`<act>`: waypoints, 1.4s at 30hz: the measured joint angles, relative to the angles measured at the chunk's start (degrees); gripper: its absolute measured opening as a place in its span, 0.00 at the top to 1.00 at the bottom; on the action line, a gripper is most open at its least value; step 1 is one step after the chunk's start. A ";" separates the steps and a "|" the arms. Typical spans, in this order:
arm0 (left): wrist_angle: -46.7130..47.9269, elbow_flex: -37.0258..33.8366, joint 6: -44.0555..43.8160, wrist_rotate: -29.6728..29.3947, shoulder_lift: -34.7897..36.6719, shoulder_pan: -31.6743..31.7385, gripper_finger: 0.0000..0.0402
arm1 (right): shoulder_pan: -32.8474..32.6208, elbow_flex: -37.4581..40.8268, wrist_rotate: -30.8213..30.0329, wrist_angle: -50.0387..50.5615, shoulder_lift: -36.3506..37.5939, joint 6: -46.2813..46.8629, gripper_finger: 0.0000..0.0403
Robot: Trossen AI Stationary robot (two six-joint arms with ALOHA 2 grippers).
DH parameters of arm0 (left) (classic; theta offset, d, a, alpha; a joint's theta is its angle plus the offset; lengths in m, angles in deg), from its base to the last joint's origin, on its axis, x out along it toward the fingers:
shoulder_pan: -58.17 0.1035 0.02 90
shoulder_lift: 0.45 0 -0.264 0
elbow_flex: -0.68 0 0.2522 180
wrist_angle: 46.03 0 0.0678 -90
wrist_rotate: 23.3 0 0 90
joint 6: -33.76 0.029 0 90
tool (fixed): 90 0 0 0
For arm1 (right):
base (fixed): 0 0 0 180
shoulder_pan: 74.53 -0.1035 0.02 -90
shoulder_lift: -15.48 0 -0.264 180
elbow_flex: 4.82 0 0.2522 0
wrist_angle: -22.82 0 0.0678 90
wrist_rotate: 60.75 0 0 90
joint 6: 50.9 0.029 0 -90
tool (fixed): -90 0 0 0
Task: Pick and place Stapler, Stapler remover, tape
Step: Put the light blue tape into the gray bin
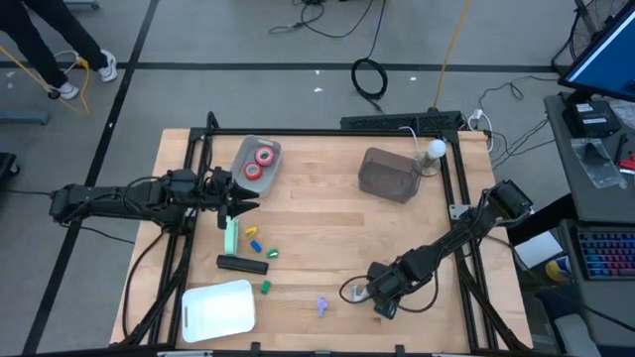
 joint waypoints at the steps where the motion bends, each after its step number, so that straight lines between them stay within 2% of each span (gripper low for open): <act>1: -0.14 0.00 -1.17 0.00 0.00 0.00 0.53 | 0.17 0.03 -0.18 0.32 1.53 -0.75 0.92; 3: -0.48 0.00 -3.48 0.07 0.00 -0.01 0.53 | 0.64 -0.13 -1.36 0.24 5.27 -1.30 0.92; 6: -1.38 0.00 -5.95 1.22 0.00 0.01 0.53 | 1.95 -0.16 -6.19 1.18 11.35 -1.47 0.92; 10: -4.75 0.00 -6.63 4.17 -0.75 -0.21 0.53 | 6.19 -0.16 -18.08 0.22 19.69 -3.42 0.92; 13: -9.81 0.00 -5.54 4.51 -2.77 -1.02 0.53 | 10.42 -0.16 -25.80 -2.80 24.45 -8.55 0.92; 16: -15.68 0.00 -1.71 4.46 -5.74 -2.21 0.53 | 15.44 -0.23 -30.28 -9.95 27.40 -17.24 0.92; 21: -26.34 0.00 5.29 4.45 -12.88 -4.36 0.53 | 22.64 -0.27 -30.23 -25.75 27.20 -32.29 0.92; 25: -34.84 0.00 8.48 3.60 -18.89 -5.43 0.53 | 26.60 -0.27 -30.06 -35.39 24.81 -39.11 0.92; 30: -42.23 0.62 9.06 -0.57 -24.94 -5.78 0.53 | 28.96 -0.27 -29.16 -41.82 21.66 -41.35 0.91; 37: -42.65 4.99 11.81 -1.63 -31.61 -5.78 0.53 | 30.66 -0.29 -24.15 -47.23 17.16 -41.41 0.91; 42: -42.81 8.18 13.93 -1.61 -35.99 -5.78 0.53 | 31.51 -0.34 -23.80 -49.46 15.74 -41.91 0.91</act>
